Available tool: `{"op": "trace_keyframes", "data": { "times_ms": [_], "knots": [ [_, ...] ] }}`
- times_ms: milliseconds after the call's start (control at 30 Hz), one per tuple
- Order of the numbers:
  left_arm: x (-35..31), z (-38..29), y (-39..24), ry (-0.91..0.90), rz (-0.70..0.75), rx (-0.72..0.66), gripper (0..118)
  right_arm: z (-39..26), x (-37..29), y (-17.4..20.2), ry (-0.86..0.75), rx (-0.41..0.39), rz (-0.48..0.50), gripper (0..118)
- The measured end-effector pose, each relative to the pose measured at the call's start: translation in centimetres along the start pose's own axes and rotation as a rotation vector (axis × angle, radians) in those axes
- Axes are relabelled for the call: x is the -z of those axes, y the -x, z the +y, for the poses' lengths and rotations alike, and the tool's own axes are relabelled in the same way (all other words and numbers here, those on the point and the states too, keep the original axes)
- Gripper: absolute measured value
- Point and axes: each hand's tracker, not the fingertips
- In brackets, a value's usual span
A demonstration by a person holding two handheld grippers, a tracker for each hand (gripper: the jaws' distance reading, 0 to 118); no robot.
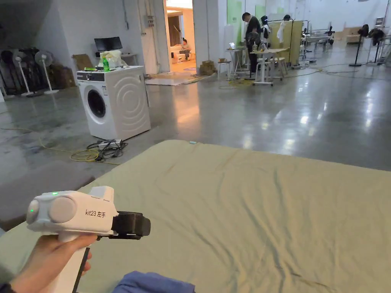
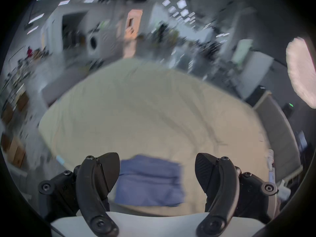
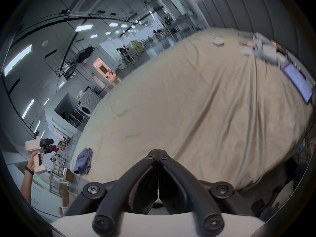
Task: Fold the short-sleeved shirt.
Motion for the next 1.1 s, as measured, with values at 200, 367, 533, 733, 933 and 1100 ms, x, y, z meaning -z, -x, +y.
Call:
{"op": "trace_keyframes", "data": {
  "times_ms": [200,367,533,733,933,1100],
  "knots": [
    [-7.2,-3.6,-13.7,-0.32,-0.254,0.131,88,3.9,-4.7,6.3,-0.25,-0.249,-0.065,0],
    [-8.9,-8.2,-22.3,-0.447,-0.23,0.194,63,5.5,-9.2,10.4,-0.439,-0.417,-0.102,0],
    [-10.2,-12.0,-27.0,-0.518,-0.147,0.412,12,5.2,-12.7,12.1,-0.541,-0.582,-0.139,0],
    [-15.1,-15.1,-28.2,-0.615,-0.097,0.325,4,3.3,-14.6,12.5,-0.582,-0.713,-0.198,1],
    [-15.9,-15.5,-28.0,-0.615,-0.049,0.361,4,3.1,-15.0,12.1,-0.626,-0.638,-0.192,0],
    [-15.9,-15.8,-28.2,-0.602,-0.049,0.383,4,3.2,-15.5,12.0,-0.634,-0.625,-0.209,0]
  ]
}}
